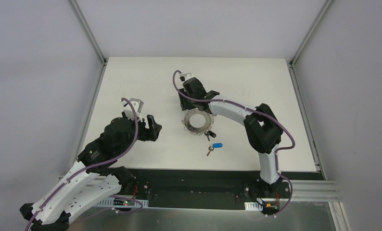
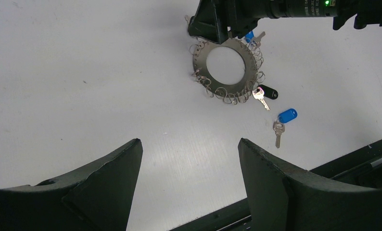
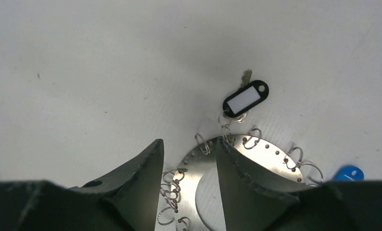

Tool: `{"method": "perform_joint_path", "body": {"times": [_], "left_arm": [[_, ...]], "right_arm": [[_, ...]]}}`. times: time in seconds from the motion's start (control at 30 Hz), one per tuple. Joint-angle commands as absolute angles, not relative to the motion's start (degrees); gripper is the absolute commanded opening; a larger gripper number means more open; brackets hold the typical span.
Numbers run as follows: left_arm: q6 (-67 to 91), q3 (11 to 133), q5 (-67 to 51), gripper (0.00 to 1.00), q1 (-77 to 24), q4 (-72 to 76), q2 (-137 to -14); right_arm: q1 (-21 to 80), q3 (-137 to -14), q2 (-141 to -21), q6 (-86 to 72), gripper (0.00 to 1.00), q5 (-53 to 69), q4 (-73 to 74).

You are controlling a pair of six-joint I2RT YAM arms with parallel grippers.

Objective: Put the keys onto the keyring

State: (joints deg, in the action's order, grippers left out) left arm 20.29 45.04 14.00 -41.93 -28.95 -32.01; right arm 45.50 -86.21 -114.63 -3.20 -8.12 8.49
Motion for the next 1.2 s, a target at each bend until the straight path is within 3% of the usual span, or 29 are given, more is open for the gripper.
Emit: {"method": "perform_joint_path", "body": {"times": [0.0,0.7,1.17], "left_arm": [[20.5,44.7,14.0,0.73,-41.8,-27.5,-31.6],[20.5,44.9,13.7,0.73,-41.8,-27.4,-32.5],[20.5,44.7,14.1,0.73,-41.8,-27.3,-32.7]], "right_arm": [[45.6,-90.4,-116.3,-1.5,0.46,-3.2,9.7],[45.5,-83.1,-114.4,-2.6,0.37,-3.7,10.5],[44.2,-86.0,-117.2,-3.0,0.36,-3.0,8.5]]}}
